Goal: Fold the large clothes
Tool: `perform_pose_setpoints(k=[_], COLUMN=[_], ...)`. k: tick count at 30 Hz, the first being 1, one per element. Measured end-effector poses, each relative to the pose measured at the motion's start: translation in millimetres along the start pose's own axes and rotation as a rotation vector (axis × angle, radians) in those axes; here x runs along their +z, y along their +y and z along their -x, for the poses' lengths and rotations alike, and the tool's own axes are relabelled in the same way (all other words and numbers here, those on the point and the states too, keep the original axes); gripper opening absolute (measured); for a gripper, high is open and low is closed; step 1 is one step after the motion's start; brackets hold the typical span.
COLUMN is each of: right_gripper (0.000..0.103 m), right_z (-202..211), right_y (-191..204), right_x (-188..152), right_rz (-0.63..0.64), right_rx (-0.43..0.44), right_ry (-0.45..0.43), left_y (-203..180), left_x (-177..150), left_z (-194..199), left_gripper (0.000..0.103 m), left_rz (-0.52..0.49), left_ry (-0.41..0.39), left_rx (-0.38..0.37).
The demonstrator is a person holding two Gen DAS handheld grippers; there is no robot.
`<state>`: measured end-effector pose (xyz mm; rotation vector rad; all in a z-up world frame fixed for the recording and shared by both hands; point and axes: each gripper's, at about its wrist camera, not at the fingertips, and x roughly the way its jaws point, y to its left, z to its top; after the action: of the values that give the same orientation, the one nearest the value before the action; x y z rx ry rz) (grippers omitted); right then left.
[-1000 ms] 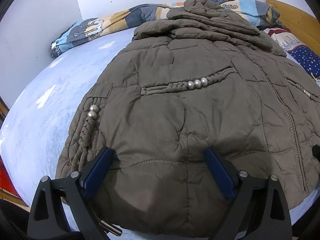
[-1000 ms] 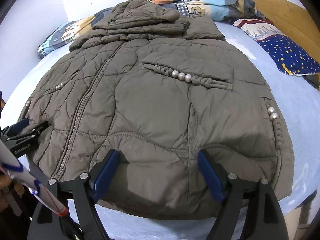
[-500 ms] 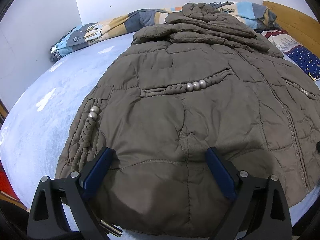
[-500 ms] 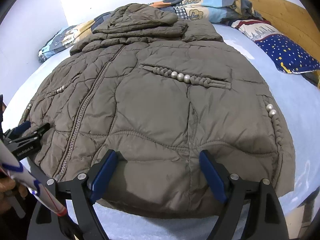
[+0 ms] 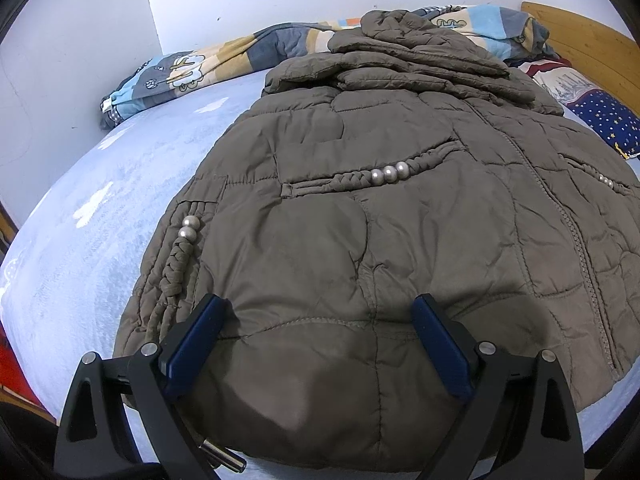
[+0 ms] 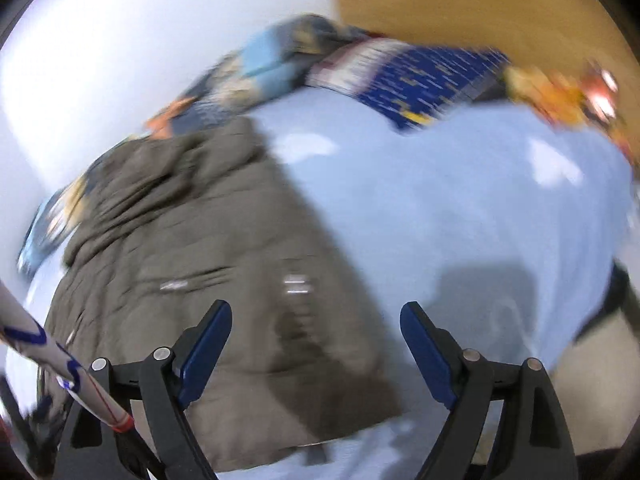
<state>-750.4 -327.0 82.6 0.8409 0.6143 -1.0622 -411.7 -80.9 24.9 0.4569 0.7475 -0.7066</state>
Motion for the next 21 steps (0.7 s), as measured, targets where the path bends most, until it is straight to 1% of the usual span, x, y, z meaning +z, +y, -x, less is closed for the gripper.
perform_pose_setpoints(k=[2, 3, 5, 7, 9, 10, 12, 14, 16, 17, 18, 21], right_gripper=[0.089, 0.089, 0.089, 0.090, 0.090, 0.090, 0.090, 0.090, 0.090, 0.090, 0.090, 0.090], right_z=[-10.1, -17.2, -24.4, -25.5, -23.8, -23.7, -24.5, -26.2, -28.4, -28.7, -28.5, -27.1], right_y=[-15.9, -23.6, -30.6, -32.1, -33.1, -33.0, -33.9, -34.9, -34.4, -33.5, -32.9, -31.9], right_x=[-3.8, -7.4, -14.0, -15.7, -16.1, -16.4, -18.2, -20.7, -22.5, -23.3, -23.3, -24.0], right_rz=[-0.074, -0.124, -0.183, -0.209, -0.231, -0.242, -0.257, -0.275, -0.285, -0.285, -0.286, -0.287], right_rx=[0.020, 0.058, 0.104, 0.139, 0.184, 0.206, 0.238, 0.259, 0.267, 0.266, 0.262, 0.244], right_ry=[0.056, 0.097, 0.140, 0.151, 0.151, 0.149, 0.157, 0.171, 0.187, 0.193, 0.193, 0.189], left_y=[0.2, 0.1, 5.0, 17.8, 36.8, 50.5, 75.2, 101.3, 127.2, 139.1, 147.0, 159.2], left_x=[0.6, 0.3, 3.8, 7.5, 10.9, 11.4, 10.2, 6.0, -2.8, -8.8, -14.2, -23.8], left_z=[0.2, 0.4, 5.5, 17.4, 34.9, 43.6, 50.9, 44.9, 27.5, 18.6, 12.5, 0.6], left_gripper=[0.095, 0.095, 0.095, 0.095, 0.095, 0.095, 0.095, 0.095, 0.095, 0.095, 0.095, 0.095], left_rz=[0.000, -0.001, 0.020, 0.079, 0.156, 0.201, 0.278, 0.369, 0.487, 0.563, 0.620, 0.714], left_ry=[0.002, 0.003, 0.017, 0.019, -0.020, -0.040, -0.056, -0.023, 0.057, 0.098, 0.123, 0.157], left_rx=[-0.002, -0.003, -0.031, -0.072, -0.099, -0.106, -0.105, -0.104, -0.116, -0.139, -0.169, -0.226])
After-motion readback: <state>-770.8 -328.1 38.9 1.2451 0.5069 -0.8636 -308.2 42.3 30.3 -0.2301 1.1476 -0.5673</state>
